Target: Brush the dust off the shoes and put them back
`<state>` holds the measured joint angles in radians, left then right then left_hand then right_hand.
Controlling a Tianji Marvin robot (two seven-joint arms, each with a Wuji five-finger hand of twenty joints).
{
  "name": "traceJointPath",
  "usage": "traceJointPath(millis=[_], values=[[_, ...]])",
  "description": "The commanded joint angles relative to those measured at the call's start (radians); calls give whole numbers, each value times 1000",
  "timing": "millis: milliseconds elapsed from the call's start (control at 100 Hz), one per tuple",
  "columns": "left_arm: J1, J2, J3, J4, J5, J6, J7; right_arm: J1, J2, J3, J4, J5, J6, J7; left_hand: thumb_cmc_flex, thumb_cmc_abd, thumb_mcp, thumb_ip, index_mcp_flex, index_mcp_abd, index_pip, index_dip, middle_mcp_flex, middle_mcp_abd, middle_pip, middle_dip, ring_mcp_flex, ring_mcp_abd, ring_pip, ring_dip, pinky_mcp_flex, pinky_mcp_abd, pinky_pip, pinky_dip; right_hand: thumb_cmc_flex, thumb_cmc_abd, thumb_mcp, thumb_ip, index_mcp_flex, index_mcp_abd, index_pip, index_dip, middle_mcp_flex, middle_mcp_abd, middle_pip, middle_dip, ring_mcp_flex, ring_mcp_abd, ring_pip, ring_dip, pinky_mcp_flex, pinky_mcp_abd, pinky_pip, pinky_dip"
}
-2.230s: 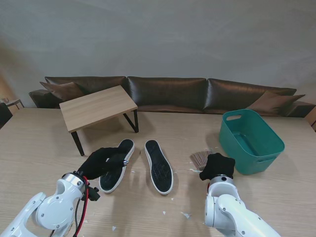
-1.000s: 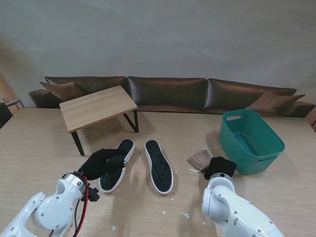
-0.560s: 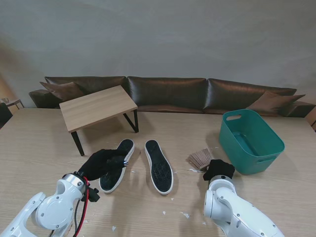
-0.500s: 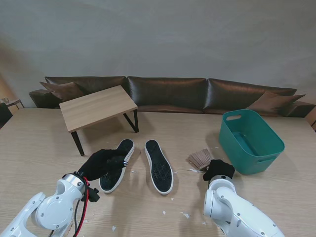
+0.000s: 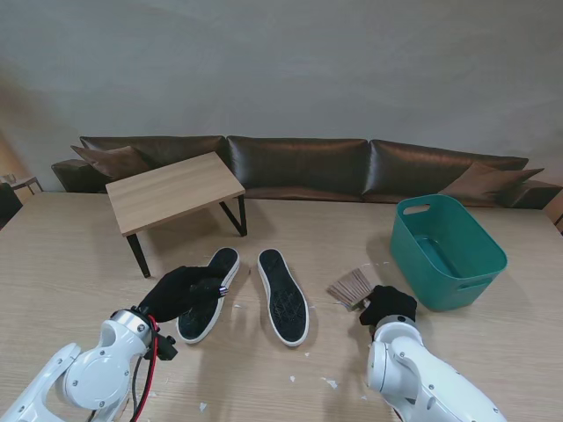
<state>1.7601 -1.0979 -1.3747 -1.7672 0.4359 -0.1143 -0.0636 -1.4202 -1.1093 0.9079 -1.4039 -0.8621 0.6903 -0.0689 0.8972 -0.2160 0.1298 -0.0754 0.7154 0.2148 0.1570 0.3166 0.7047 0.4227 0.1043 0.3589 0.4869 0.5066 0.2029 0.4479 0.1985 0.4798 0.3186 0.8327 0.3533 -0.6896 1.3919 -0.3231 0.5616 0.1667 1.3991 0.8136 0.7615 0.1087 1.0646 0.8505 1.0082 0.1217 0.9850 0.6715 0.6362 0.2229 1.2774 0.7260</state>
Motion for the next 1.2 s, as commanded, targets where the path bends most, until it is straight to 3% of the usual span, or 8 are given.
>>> traceJointPath(millis=[0,340,480,630,870,960,1070,1190], values=[[4,-1,-1,-7,-1,4,-20,-14,5,-5,-20,-15,-8,36,29,42,-32,37,12,3,4,6,4,-4,1,1,-21,-3,-3,9,-1,-29,-29,2,33,39,20,15,-18,-13,95,43,-38,-49,-97,-71,-30,14,-41,-26,-219,32,-27,-3],[5,-1,-4,-9,-1,8,-24,-3,19,-11,-44,-33,-14,101,35,46,-46,39,8,4,1,6,2,-4,1,1,-21,-1,-2,9,0,-29,-28,2,97,230,-197,-37,-148,-7,99,89,43,-36,-59,-192,145,-13,-104,-65,-48,62,-21,-56],[5,0,-4,-10,-1,11,-30,0,-9,-7,-17,13,11,3,38,47,-51,40,13,6,4,6,2,-1,1,1,-21,-1,-2,9,0,-28,-28,2,123,32,-21,-59,-29,10,74,41,350,-111,-3,-281,308,-109,138,47,245,75,111,-82],[5,2,-4,-10,9,17,-35,-6,-36,15,0,79,1,-67,39,49,-55,40,8,9,1,5,1,-3,1,1,-21,-2,-2,9,0,-30,-29,3,130,-101,83,-74,90,-13,14,4,542,-156,28,-220,311,-178,441,151,421,90,180,-97],[3,4,-3,-11,10,22,-42,12,3,-11,-38,51,8,83,43,53,-62,41,13,15,3,6,1,-3,1,1,-21,-3,-2,9,-1,-30,-29,2,122,-10,13,-66,89,-9,-5,23,541,-161,90,-76,311,-217,594,203,432,78,214,-61],[3,5,-2,-11,12,24,-46,18,3,-19,-31,43,4,81,44,55,-65,42,13,15,3,6,0,-3,1,1,-21,-3,-2,9,0,-31,-29,2,119,36,-15,-67,118,0,-38,12,547,-152,92,-60,311,-214,603,205,430,78,215,-56],[2,6,-1,-11,14,29,-52,23,-1,-20,-13,40,-18,56,46,55,-68,42,13,19,3,6,0,-4,1,1,-22,-4,-3,9,-2,-31,-29,2,67,235,-158,-38,233,-29,-136,-30,567,-123,59,-29,309,-181,604,201,415,96,216,-46],[1,7,0,-12,17,34,-57,31,10,-31,-10,4,-35,84,47,56,-72,43,14,21,3,6,-1,-3,0,0,-21,-7,-2,9,-2,-30,-29,3,35,259,-210,-10,244,-86,-191,-50,527,-144,39,0,311,-198,590,188,377,72,236,-33]])
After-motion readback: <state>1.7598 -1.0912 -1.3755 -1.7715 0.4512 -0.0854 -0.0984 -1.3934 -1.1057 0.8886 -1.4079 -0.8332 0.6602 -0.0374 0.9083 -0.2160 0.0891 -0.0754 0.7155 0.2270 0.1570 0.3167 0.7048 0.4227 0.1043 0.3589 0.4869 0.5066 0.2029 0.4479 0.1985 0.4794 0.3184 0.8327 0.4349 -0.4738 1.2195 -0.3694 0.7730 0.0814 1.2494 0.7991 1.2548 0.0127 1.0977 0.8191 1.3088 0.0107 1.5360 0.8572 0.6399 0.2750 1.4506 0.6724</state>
